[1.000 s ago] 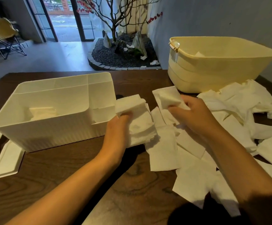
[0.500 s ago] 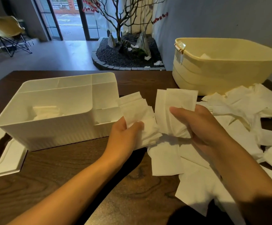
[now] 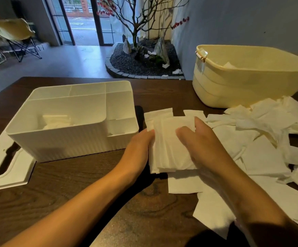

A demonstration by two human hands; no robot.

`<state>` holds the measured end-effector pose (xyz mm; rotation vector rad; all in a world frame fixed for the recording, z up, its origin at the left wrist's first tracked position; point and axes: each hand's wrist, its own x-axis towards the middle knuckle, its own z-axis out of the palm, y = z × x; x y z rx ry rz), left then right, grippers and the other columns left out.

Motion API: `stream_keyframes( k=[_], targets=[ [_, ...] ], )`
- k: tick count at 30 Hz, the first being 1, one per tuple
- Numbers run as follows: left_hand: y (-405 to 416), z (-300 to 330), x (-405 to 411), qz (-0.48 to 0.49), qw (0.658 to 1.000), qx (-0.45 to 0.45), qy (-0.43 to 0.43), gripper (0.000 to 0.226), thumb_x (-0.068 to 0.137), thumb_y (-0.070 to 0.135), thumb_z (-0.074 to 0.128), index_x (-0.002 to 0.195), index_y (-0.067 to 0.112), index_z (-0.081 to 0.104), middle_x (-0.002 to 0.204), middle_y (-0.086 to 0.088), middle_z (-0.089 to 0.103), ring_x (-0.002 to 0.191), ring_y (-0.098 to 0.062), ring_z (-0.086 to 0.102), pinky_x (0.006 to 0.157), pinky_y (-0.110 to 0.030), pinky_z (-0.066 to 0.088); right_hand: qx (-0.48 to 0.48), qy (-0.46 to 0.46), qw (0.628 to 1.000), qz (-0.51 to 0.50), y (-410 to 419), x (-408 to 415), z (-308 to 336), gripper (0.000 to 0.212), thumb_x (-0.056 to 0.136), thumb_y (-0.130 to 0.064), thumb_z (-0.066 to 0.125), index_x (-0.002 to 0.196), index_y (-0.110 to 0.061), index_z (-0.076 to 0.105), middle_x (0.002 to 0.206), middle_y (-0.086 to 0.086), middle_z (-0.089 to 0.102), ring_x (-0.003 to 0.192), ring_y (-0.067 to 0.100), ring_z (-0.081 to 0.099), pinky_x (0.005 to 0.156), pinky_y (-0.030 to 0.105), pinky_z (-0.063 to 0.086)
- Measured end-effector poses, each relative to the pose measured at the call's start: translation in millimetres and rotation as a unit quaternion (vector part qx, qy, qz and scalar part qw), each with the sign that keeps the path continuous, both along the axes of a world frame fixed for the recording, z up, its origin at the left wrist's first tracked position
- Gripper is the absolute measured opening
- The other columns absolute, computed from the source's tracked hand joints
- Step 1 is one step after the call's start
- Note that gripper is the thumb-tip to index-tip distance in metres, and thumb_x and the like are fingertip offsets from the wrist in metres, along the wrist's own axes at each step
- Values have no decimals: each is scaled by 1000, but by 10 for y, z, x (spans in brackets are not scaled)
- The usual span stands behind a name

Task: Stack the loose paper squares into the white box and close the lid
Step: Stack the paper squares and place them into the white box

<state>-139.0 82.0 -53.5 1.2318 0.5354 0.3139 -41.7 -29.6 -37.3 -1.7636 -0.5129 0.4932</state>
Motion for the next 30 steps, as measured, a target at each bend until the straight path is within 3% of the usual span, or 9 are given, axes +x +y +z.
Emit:
stream_keyframes(
  k=[3,7,10,12,16,20,24,27,30],
  targets=[
    [5,-2,16,3,1000,-1,5,35,101,48,44,95,36,76,105,-6,75,106,-34,69,102,-65,46,7,-2,1000,18,-77,74,-12,12,91,-19,63,101,-24,61,96,-2,73,90,18,71,80,50,61],
    [-14,20,-21,-42,999,-30,-13,28,99,45,50,113,29,69,103,-1,77,101,-25,73,95,-48,55,12,-81,996,-32,-21,7,-66,23,85,-35,74,78,-25,54,82,5,68,84,26,70,67,40,57],
    [-21,-1,-45,-63,997,42,-29,28,100,15,53,122,30,63,105,8,76,99,-13,73,82,-32,61,25,-95,994,-39,3,-14,-62,25,81,-46,73,80,-24,61,76,-1,68,78,23,68,67,46,60],
    [0,-13,-47,-48,997,36,-39,34,98,6,48,118,27,64,101,8,76,95,-13,73,74,-27,60,16,-90,995,-26,-44,41,-35,25,85,-45,71,78,-22,63,64,-4,61,66,16,60,60,38,53],
    [58,-2,-44,-59,997,29,-43,28,94,9,53,114,27,63,92,7,76,89,-19,73,68,-29,59,17,-54,998,17,-109,72,8,18,90,-32,71,81,-16,72,58,-6,61,54,5,56,51,19,43],
    [37,0,-44,-76,992,98,-24,29,95,8,60,113,31,61,99,17,75,94,-3,70,69,-11,53,37,-51,998,5,-25,-29,-74,20,86,-35,75,78,-17,72,56,-7,60,56,11,57,54,26,46],
    [37,-8,-73,-81,992,96,-15,32,94,10,60,114,35,61,102,15,74,99,-8,69,87,-27,56,33,-42,999,-2,-21,-1,-78,20,85,-43,74,96,-29,66,75,-2,65,71,17,62,61,28,48],
    [8,12,-99,-88,991,98,-23,38,94,4,56,122,29,62,109,6,75,104,-13,70,91,-33,57,21,65,995,66,-14,-32,-47,31,89,-39,71,115,-36,56,95,-4,70,84,13,69,65,25,54],
    [41,-10,-92,-45,993,100,-37,37,94,7,60,126,25,62,113,1,74,109,-21,69,92,-40,58,38,45,995,75,-79,-13,36,20,93,-25,67,111,-30,60,75,-7,70,66,5,66,58,22,52]
  ],
)
